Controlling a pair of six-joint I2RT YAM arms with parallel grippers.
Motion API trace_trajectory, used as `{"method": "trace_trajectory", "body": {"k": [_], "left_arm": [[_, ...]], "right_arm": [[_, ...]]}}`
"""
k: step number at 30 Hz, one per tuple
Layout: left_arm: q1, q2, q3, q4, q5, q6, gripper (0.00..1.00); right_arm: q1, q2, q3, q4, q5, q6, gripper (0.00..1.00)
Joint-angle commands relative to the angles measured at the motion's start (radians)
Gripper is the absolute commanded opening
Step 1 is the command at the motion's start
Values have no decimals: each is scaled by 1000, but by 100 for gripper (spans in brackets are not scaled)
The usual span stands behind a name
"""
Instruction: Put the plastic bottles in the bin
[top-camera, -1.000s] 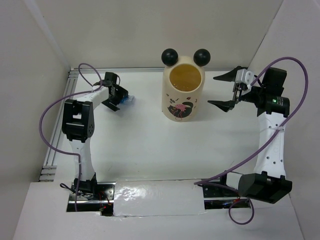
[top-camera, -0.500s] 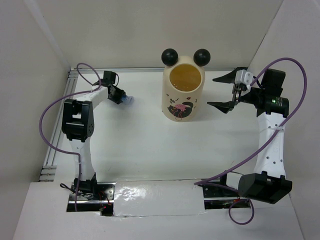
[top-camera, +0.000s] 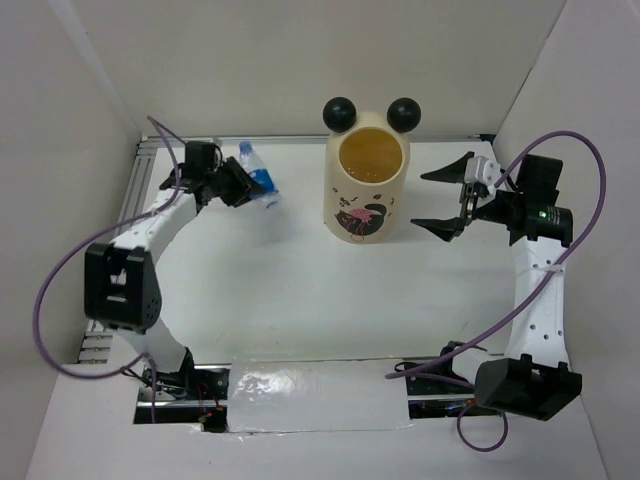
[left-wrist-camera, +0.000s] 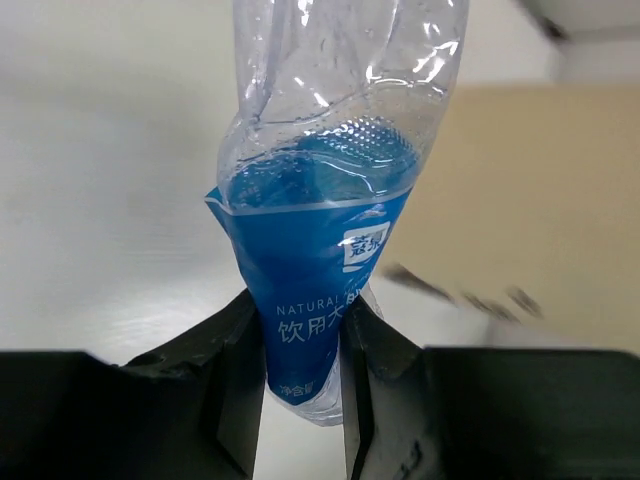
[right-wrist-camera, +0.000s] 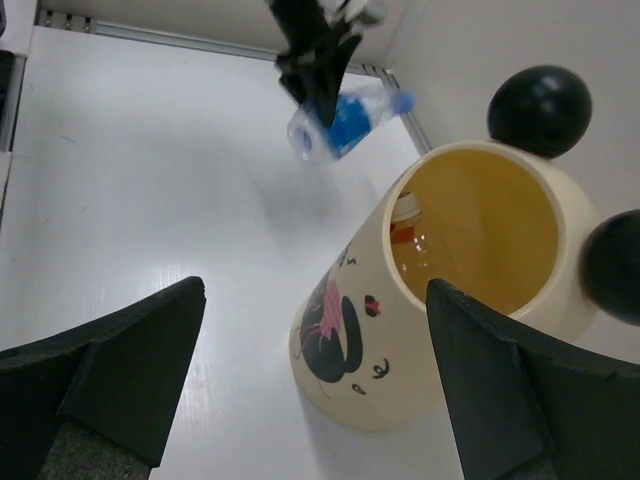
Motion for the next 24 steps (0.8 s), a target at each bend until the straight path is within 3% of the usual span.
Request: {"method": "trace_trajectory", "body": {"k": [1,2,3,4,7,9,11,13,15,16,17,20,22,24], "left_arm": [[-25,-230,16,80,330,204,0],[-34,-277,45,70,521,265,0],[-34,-278,45,70,523,266,0],[-44,-295,80,42,662,296,1],[-74,-305,133,11,876,309,1],[-106,-321,142,14,920,283,1],[-172,-350,92,147,975,182,1],[-192,-359,82,151,954,130,1],[-215,-359,200,-21,849,299,1],[-251,-350,252,-215,758,382,1],[-267,-335,301,-278,621,493,1],[-294,-211,522,-474,403,585,0],[-305,-145,691,-606,331,585,0],[-305,-74,786,-639,374,520,0]], "right_arm": [[-3,-14,-42,-39,-18,-31,97],[-3,-14,-76,-39,-18,-41,96],[-3,-14,-76,-39,-18,-41,94],[-3,-14,-98,-39,-18,-41,94],[-3,-14,-118,-39,-18,-63,89],[-3,-14,-145,-39,-18,-63,87],[-3,-23,-145,-39,-9,-63,85],[-3,-23,-145,-57,0,-89,84],[-3,-34,-154,-66,10,-100,84],[-3,-34,-155,-67,10,-100,84],[-3,-34,-155,-67,10,-100,83],[-3,-43,-164,-67,10,-100,83],[-3,-43,-164,-79,20,-100,83],[-3,-52,-164,-89,20,-100,83]]}}
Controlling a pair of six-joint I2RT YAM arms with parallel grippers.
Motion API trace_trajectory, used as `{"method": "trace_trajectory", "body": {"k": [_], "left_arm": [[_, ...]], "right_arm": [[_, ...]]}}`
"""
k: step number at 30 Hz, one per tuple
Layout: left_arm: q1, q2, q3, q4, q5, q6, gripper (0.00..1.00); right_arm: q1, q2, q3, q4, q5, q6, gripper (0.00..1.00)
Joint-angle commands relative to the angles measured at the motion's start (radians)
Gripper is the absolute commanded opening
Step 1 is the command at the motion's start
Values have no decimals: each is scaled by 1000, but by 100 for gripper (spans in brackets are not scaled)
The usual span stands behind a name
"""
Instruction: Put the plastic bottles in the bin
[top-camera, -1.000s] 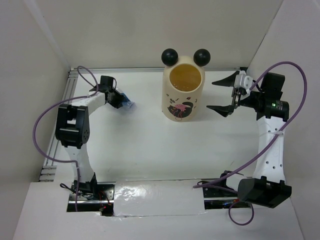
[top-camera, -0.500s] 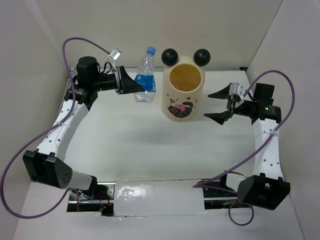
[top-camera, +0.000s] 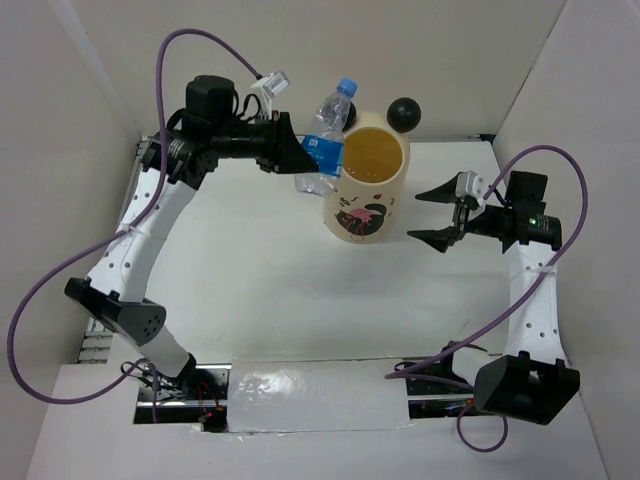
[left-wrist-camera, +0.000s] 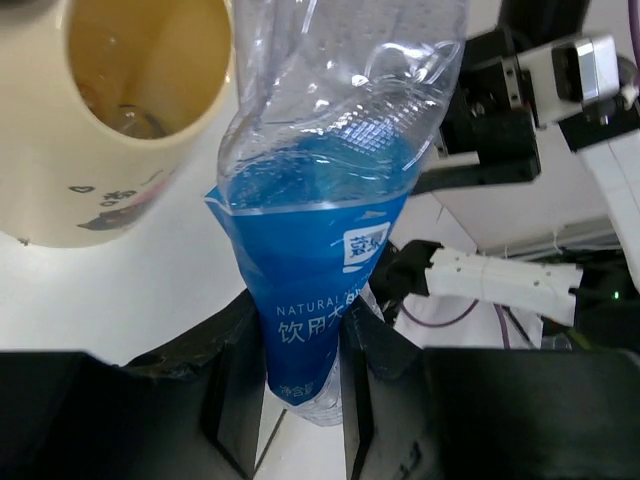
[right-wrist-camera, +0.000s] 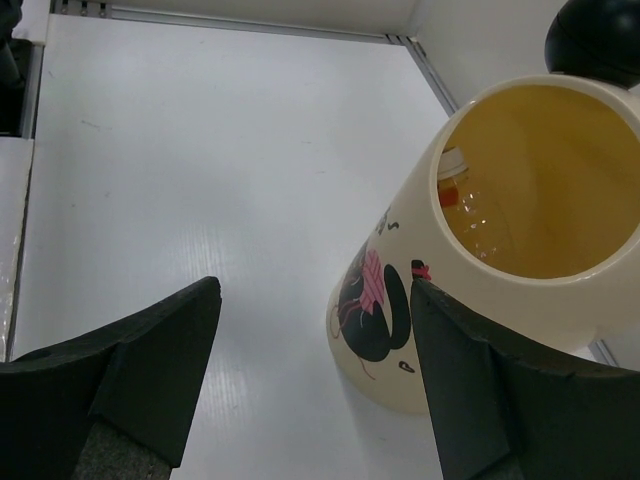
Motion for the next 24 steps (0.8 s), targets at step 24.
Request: {"method": "trace_trajectory", "body": {"k": [24], "left_arm": [[-80,297,183,-201,269,-546,8]], "right_arm": [[-12,-65,-51,-37,-67,-71,84]]}}
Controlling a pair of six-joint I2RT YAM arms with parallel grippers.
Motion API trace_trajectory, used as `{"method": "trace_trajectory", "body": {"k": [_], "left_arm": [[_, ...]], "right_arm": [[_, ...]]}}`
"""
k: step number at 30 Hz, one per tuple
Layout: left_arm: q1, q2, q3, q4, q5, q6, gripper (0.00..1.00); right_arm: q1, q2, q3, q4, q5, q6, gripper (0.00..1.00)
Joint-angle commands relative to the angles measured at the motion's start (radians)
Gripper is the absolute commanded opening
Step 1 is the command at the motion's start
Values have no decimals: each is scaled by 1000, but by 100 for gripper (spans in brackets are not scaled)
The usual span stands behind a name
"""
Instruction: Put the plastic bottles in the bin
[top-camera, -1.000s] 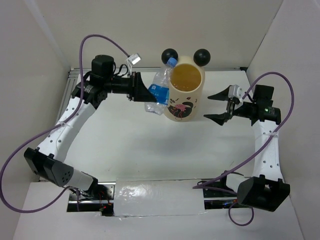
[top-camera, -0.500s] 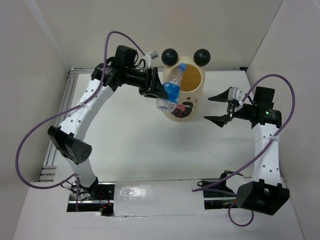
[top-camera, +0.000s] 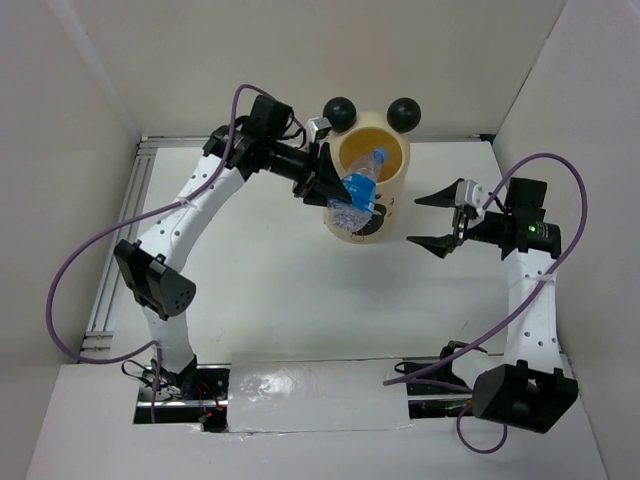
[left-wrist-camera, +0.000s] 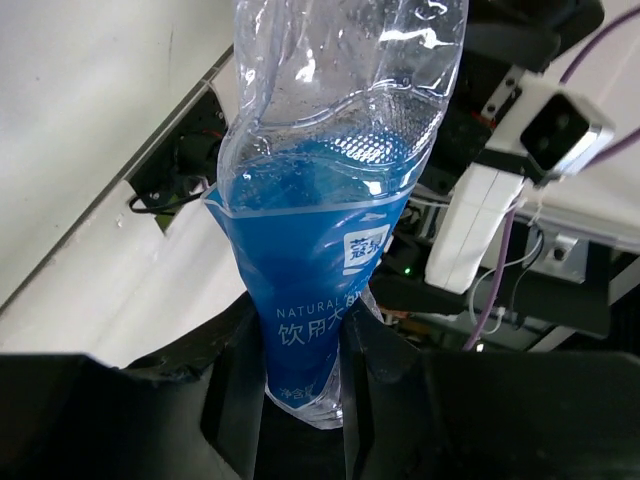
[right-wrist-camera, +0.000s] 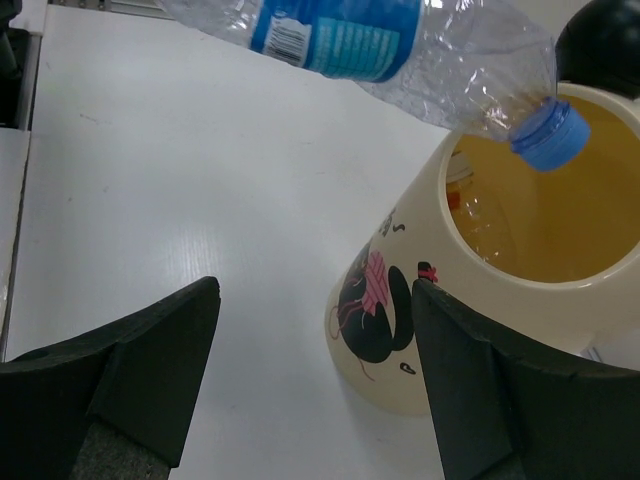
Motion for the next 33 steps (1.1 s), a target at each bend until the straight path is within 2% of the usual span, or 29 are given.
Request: {"method": "trace_trajectory", "body": {"k": [1,11,17,21,29,33], "left_arm": [[21,52,72,10,39,-94,8],[30,146,147,94,12,-200,13],[30,165,127,171,-10,-266,14],[39,165,88,203,-30,-312,21],[39,143,35,294,-94,-385,22],[39,152,35,317,-106,-422,32]], "right_arm": [[-6,-23,-15,-39,-64,-49,84],[-6,-32,-33,-122,-92,-144,84],[-6,-32,-42,-168,-101,-192,84],[-6,-32,-42,-190,-110,-212,84],[-6,-32,-52,-190,-110,-221,84],[-6,-32,-52,-199,-110,-221,84]]}}
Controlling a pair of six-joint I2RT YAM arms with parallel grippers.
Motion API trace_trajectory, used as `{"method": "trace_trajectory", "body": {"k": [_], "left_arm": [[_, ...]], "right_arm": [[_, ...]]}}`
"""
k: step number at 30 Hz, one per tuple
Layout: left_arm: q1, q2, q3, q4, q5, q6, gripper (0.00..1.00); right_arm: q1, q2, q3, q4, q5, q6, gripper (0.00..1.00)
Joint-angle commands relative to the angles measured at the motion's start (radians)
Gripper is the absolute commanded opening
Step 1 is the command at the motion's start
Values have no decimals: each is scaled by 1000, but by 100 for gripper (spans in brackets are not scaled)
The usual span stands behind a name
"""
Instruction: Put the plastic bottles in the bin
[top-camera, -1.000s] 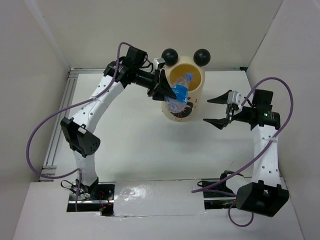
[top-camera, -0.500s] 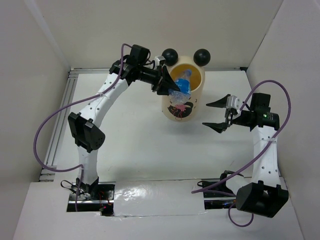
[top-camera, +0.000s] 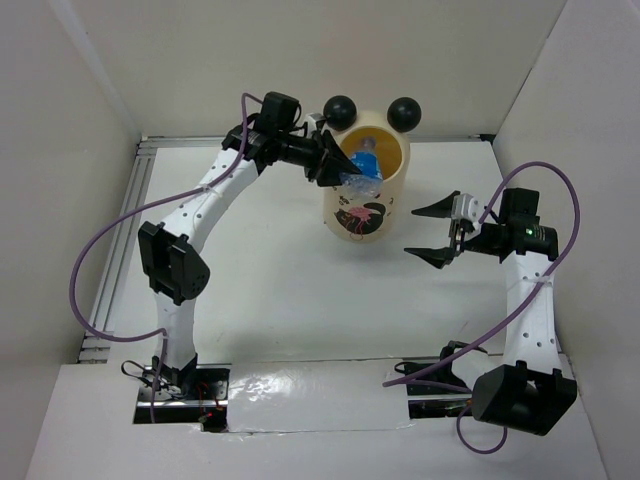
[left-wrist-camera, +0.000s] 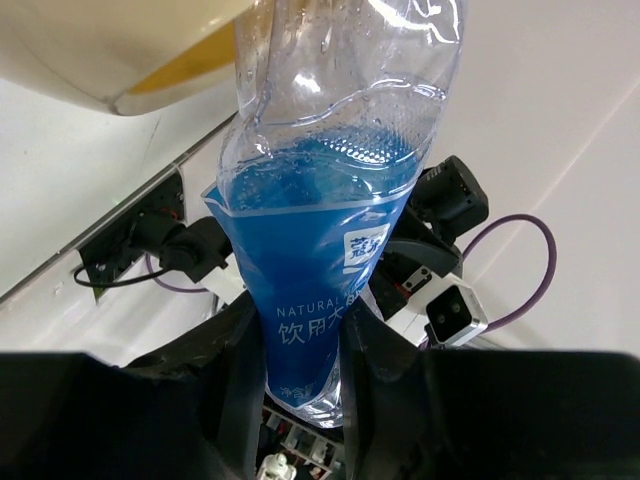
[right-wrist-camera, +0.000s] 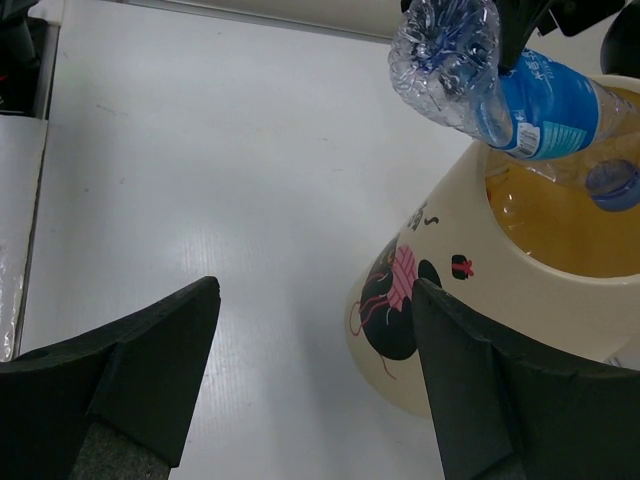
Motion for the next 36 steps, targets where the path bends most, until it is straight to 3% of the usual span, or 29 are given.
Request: {"method": "trace_trajectory", "body": {"k": [1,4,7,8,11,12,13,24,26,27,28,32,33,35,36], "left_arm": [[3,-3,6,77,-17,-42,37],[3,-3,6,77,-28,-51,51],[3,-12,-3,88,-39,-60,58],[3,-12,-17,99,-48,-60,69],[3,-21,-31,125,-48,-82,72],[3,-21,-31,136,-58,-82,85],[-6,-21,-31,136,-59,-91,88],[-6,-80,-20,157,-80,-76,100],[-6,-121,-8,121,-121,-22,100],[-6,-156,7,90,-146,5,100],[-6,-156,7,90,-146,33,100],[-42,-312,-81,111,-276,298,100],[-53,-355,-123,126,-299,420,100],[-64,-510,-306,157,-366,519,100],[-78,-568,-467,220,-435,598,100]], "right_arm": [[-6,-17,-6,-39,-98,-33,84],[-6,-17,-15,-48,-98,-43,85],[-6,-17,-15,-57,-98,-43,85],[-6,-17,-15,-57,-98,-43,85],[-6,-17,-15,-57,-107,-43,85],[-6,-17,-15,-57,-107,-43,86],[-6,-17,-15,-57,-107,-43,86],[-6,-17,-24,-57,-98,-43,87],[-6,-17,-14,-57,-86,-43,91],[-6,-8,6,-71,-64,-32,100],[-6,-8,6,-71,-50,-32,100],[-15,38,51,224,75,591,100],[-15,50,68,237,114,626,100],[-55,50,68,258,193,689,100],[-67,50,68,298,218,777,100]]}}
